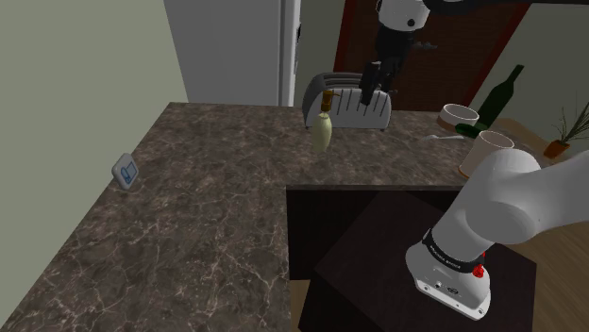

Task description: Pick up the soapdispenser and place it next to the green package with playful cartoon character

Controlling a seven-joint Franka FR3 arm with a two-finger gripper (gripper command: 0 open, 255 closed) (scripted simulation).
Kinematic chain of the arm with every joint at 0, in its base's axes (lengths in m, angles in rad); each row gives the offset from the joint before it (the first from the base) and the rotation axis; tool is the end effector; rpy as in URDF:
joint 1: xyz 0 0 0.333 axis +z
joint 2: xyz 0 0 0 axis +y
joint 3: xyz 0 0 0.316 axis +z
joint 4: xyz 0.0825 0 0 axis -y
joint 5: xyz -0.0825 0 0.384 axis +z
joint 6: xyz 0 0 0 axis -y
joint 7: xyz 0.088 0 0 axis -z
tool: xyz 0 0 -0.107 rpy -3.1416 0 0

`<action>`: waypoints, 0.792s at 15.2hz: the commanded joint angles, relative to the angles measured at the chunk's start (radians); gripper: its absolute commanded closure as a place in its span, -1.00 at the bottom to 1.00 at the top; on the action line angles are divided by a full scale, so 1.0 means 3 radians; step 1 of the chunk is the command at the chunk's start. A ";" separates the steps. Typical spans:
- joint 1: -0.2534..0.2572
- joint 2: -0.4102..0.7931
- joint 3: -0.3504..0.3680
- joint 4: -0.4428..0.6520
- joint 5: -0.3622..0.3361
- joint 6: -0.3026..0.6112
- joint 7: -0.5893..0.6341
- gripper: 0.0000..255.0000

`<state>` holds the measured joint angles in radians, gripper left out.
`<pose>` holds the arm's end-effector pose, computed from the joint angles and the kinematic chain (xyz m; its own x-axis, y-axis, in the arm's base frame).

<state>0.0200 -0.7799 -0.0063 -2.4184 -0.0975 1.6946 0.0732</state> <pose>0.3192 -0.0054 0.5705 0.9970 -0.0456 0.0622 -0.0510 -0.9948 0.0884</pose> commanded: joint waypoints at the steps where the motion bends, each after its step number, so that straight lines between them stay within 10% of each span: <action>1: 0.0000 0.0000 0.0000 0.0000 0.0000 0.0000 0.0000 -1.00; 12: -0.0094 0.1353 -0.0530 0.0650 0.0001 0.0647 -0.0521 -1.00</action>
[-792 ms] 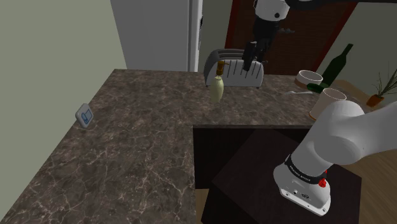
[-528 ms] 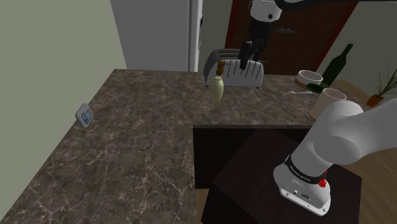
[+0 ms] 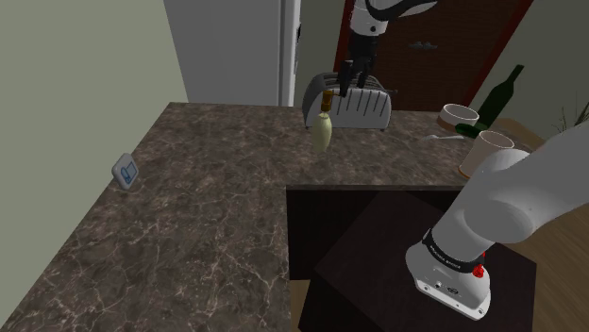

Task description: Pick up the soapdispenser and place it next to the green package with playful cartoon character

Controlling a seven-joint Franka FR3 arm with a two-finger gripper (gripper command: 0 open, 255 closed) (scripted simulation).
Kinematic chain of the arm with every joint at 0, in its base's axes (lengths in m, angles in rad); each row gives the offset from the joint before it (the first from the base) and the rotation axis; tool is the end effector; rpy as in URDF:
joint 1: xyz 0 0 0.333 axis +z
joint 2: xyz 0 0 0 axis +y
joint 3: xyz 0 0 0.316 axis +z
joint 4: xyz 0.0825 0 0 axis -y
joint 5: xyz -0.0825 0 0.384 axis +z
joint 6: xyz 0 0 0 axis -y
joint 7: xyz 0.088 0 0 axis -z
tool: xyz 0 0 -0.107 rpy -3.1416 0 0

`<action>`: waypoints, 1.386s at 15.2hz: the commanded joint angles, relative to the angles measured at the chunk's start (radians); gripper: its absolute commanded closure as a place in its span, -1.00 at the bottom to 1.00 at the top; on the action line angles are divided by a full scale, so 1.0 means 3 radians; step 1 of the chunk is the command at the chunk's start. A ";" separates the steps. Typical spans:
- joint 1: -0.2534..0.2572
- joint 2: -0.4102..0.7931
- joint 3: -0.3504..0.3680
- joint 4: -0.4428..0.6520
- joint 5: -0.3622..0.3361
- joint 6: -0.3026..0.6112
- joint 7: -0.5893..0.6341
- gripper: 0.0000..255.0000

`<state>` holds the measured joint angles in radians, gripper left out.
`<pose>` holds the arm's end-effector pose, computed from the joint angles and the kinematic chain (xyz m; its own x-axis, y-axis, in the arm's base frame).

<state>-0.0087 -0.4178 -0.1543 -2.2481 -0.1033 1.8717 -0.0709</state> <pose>0.4250 -0.0846 0.5308 0.9981 -0.0507 0.0346 -0.0520 -0.9978 0.0399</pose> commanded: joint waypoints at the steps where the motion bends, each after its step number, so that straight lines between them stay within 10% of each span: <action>1: -0.0002 0.0277 -0.0079 0.0168 0.0043 0.0095 -0.0094 -1.00; 12: -0.0138 0.1766 -0.0398 0.1373 0.0521 0.0220 -0.0720 -1.00; 21: -0.0143 0.1853 -0.0388 0.1136 0.0553 0.0540 -0.0741 -1.00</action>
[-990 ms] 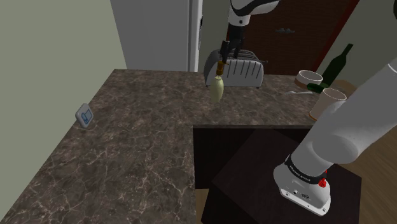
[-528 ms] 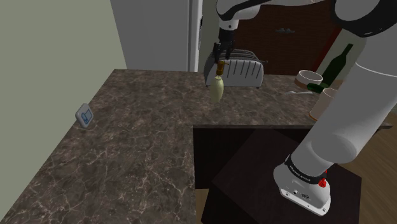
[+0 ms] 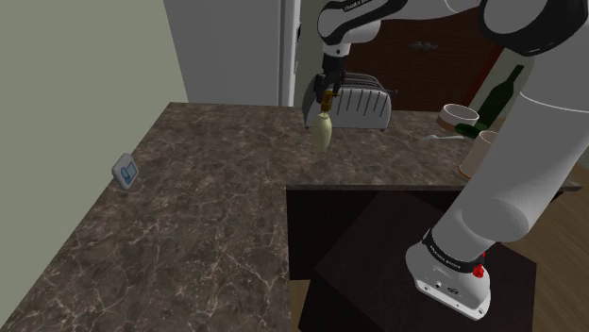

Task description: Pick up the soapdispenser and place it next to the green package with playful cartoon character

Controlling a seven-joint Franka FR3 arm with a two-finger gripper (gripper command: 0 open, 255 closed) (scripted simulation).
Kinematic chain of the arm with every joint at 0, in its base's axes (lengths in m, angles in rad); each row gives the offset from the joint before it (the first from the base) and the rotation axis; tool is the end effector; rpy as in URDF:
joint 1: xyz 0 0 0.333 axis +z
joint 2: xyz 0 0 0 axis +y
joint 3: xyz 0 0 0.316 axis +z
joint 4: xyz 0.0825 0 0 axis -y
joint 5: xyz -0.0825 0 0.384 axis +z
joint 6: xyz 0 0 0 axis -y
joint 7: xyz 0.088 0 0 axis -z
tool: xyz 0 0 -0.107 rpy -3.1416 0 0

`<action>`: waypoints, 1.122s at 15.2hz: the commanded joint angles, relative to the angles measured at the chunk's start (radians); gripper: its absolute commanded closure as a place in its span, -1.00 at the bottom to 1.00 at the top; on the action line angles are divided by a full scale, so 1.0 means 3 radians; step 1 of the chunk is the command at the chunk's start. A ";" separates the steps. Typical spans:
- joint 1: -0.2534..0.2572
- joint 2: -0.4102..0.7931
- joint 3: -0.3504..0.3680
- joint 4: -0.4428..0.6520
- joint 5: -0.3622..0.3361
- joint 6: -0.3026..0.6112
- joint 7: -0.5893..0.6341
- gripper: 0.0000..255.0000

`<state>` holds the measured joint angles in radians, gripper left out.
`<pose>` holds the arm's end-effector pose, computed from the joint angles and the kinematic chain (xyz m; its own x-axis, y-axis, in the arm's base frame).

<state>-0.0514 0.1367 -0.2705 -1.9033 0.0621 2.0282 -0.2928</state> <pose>0.5632 -0.1789 0.4295 0.9985 -0.0544 -0.0008 -0.0544 -0.9983 -0.0202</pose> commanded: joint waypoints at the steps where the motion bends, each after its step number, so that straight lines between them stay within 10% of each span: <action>1: -0.0001 0.0004 0.0000 -0.0013 0.0002 0.0019 -0.0002 -1.00; 6: 0.0000 0.0004 0.0000 -0.0012 0.0002 0.0018 -0.0002 -1.00; 7: 0.0000 0.0004 0.0000 -0.0012 0.0002 0.0018 -0.0002 1.00; 17: 0.0000 -0.0010 -0.0001 0.0015 -0.0003 -0.0023 0.0002 1.00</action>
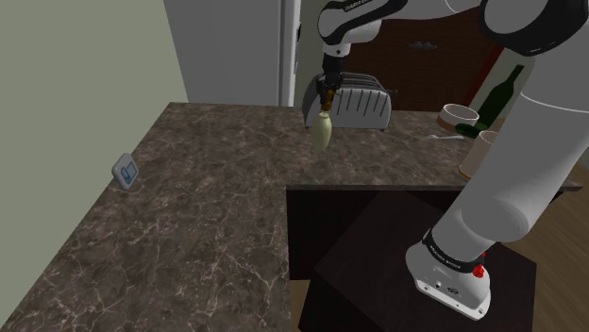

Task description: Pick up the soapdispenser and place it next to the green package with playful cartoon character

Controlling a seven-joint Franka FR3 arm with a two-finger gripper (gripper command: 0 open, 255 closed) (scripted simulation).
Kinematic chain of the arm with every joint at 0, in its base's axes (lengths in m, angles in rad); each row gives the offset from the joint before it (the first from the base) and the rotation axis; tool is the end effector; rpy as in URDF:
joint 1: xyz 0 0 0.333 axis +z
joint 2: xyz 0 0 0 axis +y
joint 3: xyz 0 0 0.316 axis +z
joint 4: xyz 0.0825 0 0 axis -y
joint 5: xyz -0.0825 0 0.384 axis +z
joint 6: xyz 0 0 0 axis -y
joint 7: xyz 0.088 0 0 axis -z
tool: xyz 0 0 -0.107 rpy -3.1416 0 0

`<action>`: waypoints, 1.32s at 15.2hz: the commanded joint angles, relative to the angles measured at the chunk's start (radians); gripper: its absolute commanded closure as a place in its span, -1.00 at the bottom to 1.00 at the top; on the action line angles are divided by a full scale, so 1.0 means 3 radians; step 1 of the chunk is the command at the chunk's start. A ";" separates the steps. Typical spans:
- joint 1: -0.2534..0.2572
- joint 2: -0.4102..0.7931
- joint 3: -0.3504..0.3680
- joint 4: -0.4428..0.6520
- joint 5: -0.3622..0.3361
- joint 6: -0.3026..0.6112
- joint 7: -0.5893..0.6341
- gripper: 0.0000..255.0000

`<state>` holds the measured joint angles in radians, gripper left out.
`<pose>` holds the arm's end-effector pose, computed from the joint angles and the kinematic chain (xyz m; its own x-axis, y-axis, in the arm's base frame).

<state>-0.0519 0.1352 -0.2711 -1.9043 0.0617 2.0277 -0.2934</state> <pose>0.5626 -0.1794 0.4299 0.9985 -0.0547 -0.0009 -0.0547 -0.9983 -0.0202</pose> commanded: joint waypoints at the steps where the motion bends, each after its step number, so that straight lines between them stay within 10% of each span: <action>1: 0.0003 -0.0019 0.0000 0.0047 -0.0007 -0.0063 0.0008 1.00; 20: 0.0003 -0.0138 -0.0008 0.0757 -0.0054 -0.0886 0.0053 1.00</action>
<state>-0.0504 0.0944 -0.2729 -1.6909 0.0457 1.7757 -0.2770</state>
